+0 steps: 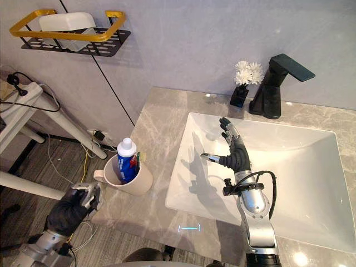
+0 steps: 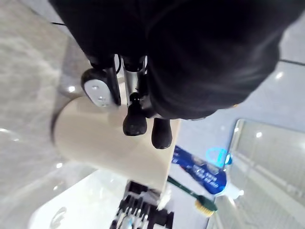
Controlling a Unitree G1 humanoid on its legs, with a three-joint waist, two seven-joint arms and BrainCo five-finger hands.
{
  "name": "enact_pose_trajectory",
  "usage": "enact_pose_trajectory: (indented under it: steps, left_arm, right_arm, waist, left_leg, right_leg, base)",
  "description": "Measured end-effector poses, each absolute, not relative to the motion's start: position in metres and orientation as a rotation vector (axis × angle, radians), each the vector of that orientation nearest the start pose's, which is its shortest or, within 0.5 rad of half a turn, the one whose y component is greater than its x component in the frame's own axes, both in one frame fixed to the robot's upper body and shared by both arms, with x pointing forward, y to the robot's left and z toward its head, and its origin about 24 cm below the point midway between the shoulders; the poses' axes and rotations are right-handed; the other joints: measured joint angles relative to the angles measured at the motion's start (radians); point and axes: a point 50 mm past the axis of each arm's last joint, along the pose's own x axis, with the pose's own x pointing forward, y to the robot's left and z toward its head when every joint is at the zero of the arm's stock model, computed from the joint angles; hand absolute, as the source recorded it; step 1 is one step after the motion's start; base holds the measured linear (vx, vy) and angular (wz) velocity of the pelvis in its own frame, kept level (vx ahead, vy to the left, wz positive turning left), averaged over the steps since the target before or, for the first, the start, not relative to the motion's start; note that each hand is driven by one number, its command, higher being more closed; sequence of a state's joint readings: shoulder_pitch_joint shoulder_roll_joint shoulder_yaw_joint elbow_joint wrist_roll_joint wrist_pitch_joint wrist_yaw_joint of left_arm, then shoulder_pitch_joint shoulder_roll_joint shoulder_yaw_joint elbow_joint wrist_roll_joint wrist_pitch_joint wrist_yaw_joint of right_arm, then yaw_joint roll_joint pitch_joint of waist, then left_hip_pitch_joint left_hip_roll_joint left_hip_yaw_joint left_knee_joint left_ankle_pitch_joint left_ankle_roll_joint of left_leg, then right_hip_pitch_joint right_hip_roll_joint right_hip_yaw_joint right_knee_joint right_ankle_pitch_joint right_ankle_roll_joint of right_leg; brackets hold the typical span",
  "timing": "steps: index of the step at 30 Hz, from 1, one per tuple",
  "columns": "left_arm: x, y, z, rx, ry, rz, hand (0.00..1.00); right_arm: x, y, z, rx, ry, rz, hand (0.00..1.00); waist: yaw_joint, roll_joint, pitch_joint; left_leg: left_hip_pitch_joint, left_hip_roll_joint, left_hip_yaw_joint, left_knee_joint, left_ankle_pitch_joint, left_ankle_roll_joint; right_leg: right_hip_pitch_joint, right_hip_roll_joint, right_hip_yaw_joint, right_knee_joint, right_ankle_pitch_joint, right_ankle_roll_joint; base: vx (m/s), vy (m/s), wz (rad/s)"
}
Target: Organize washtable
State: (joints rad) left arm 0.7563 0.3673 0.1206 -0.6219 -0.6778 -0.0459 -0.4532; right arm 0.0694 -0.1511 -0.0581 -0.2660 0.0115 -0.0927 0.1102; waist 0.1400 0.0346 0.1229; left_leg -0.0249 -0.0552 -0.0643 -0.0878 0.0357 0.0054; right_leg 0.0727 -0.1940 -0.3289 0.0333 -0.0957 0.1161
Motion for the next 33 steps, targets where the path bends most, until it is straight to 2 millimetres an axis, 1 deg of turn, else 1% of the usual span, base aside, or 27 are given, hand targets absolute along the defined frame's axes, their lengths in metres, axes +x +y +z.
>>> enact_pose_trajectory:
  steps: [5, 8, 11, 13, 15, 20, 25, 28, 33]
  left_arm:
    - [0.107, 0.208, 0.083, -0.249, 0.029, -0.434, 1.00]
    - [0.105, 0.211, 0.076, -0.250, 0.068, -0.453, 1.00]
    - [0.103, 0.207, 0.068, -0.268, 0.113, -0.497, 1.00]
    - [0.102, 0.201, 0.064, -0.287, 0.143, -0.529, 1.00]
    - [0.101, 0.200, 0.063, -0.292, 0.145, -0.537, 1.00]
    - [0.100, 0.194, 0.061, -0.301, 0.158, -0.557, 1.00]
    - [0.103, 0.193, 0.062, -0.263, 0.130, -0.504, 1.00]
    - [0.110, 0.189, 0.066, -0.252, 0.072, -0.443, 1.00]
    - [0.120, 0.179, 0.089, -0.233, -0.091, -0.365, 1.00]
  right_arm:
    - [0.235, -0.179, 0.099, -0.182, -0.287, 0.102, 0.00]
    - [0.235, -0.176, 0.098, -0.183, -0.285, 0.126, 0.00]
    - [0.235, -0.174, 0.097, -0.179, -0.280, 0.139, 0.00]
    - [0.236, -0.171, 0.091, -0.169, -0.260, 0.154, 0.00]
    - [0.237, -0.171, 0.088, -0.168, -0.246, 0.155, 0.00]
    - [0.236, -0.169, 0.089, -0.181, -0.254, 0.175, 0.00]
    - [0.236, -0.170, 0.089, -0.163, -0.256, 0.173, 0.00]
    - [0.235, -0.175, 0.089, -0.165, -0.255, 0.152, 0.00]
    - [0.231, -0.186, 0.091, -0.156, -0.259, 0.089, 0.00]
  waist:
    - [0.008, 0.001, 0.001]
    - [0.010, 0.003, 0.001]
    - [0.010, 0.004, 0.000]
    - [0.010, 0.004, 0.000]
    - [0.010, 0.005, 0.000]
    - [0.010, 0.010, -0.003]
    - [0.008, 0.011, -0.004]
    - [0.011, 0.011, -0.004]
    - [0.011, 0.011, -0.004]
  left_leg:
    - [0.000, 0.001, 0.001, 0.001, 0.000, 0.000]
    - [0.000, 0.001, 0.007, 0.001, 0.000, 0.000]
    - [0.000, 0.001, 0.010, 0.003, 0.000, 0.000]
    - [0.000, 0.002, 0.013, 0.006, 0.000, 0.000]
    - [0.000, 0.002, 0.014, 0.007, 0.000, 0.000]
    - [0.000, 0.002, 0.021, 0.011, 0.000, 0.000]
    - [0.000, 0.003, 0.027, 0.012, 0.000, 0.000]
    - [0.000, 0.003, 0.036, 0.012, 0.000, 0.000]
    - [-0.001, 0.003, 0.038, 0.012, 0.000, 0.000]
  right_leg:
    - [0.000, 0.000, 0.000, 0.000, 0.000, 0.000]
    - [-0.003, 0.000, 0.001, 0.000, -0.001, -0.001]
    - [-0.003, 0.000, 0.001, 0.001, -0.001, -0.002]
    - [-0.004, 0.000, 0.001, 0.002, -0.003, -0.004]
    - [-0.004, 0.000, 0.001, 0.003, -0.003, -0.004]
    - [-0.007, 0.000, 0.003, 0.002, -0.004, -0.003]
    - [-0.007, 0.000, 0.005, 0.001, -0.004, -0.003]
    - [-0.008, 0.000, 0.007, 0.001, -0.004, -0.003]
    - [-0.009, 0.001, 0.012, -0.001, -0.003, -0.003]
  base:
    - [0.00, 0.000, 0.00]
    - [-0.01, -0.013, -0.04]
    - [-0.01, -0.010, -0.03]
    - [0.00, -0.005, -0.03]
    - [0.00, 0.000, 0.00]
    - [0.00, -0.003, -0.03]
    - [-0.01, -0.008, -0.02]
    - [0.00, 0.000, 0.00]
    - [0.00, 0.000, 0.00]
